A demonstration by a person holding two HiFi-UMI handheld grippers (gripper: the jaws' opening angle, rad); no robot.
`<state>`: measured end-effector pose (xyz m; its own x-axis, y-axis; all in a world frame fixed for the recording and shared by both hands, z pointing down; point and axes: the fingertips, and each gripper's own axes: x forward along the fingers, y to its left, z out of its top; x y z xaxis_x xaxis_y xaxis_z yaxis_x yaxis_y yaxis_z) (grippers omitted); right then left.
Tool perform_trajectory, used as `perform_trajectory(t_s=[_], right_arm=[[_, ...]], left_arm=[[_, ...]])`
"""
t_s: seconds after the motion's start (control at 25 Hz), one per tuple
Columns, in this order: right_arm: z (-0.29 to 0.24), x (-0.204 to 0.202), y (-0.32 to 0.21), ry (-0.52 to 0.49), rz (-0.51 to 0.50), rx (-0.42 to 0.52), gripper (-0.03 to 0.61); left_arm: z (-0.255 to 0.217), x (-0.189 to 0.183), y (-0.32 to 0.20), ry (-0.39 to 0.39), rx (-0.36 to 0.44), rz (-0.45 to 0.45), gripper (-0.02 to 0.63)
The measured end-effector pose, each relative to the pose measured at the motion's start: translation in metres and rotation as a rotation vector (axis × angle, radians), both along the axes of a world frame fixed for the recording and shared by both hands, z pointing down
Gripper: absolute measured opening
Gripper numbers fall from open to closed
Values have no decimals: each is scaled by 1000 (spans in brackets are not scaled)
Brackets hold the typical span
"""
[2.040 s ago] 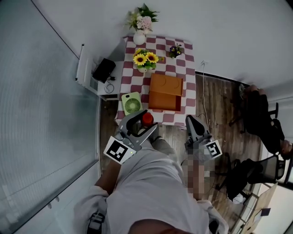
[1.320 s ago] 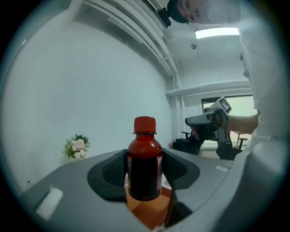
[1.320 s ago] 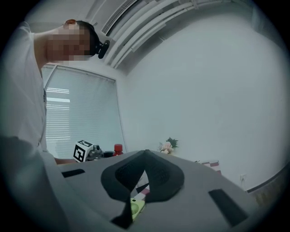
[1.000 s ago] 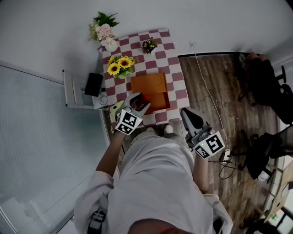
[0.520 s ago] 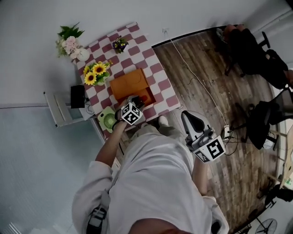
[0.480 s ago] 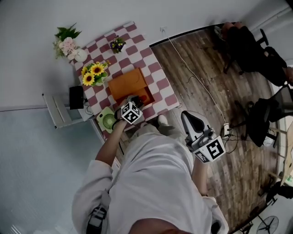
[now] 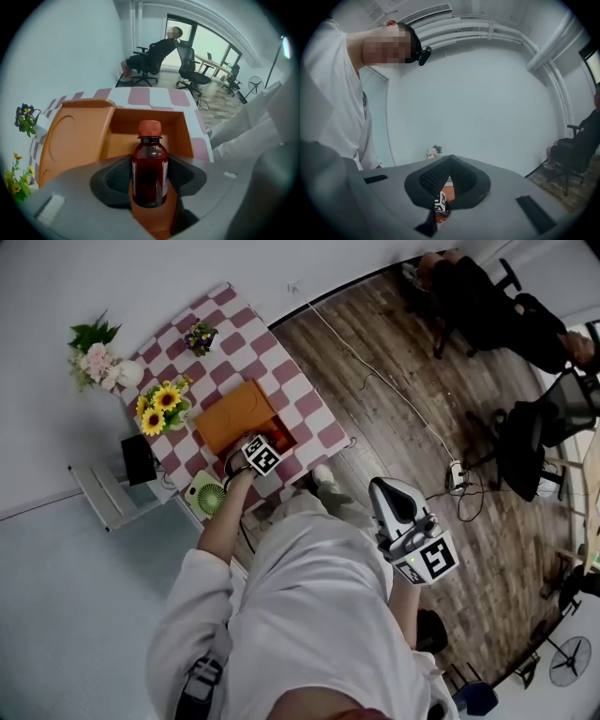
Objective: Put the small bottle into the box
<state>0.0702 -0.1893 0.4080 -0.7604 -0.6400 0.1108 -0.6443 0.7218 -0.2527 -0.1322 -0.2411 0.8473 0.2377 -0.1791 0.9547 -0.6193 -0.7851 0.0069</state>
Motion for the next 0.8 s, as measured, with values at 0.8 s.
perform_trajectory(t_s=[0.8], right_arm=[[-1, 12, -19, -17, 105, 1, 3]], left_arm=[[26, -3, 2, -153, -108, 76, 225]])
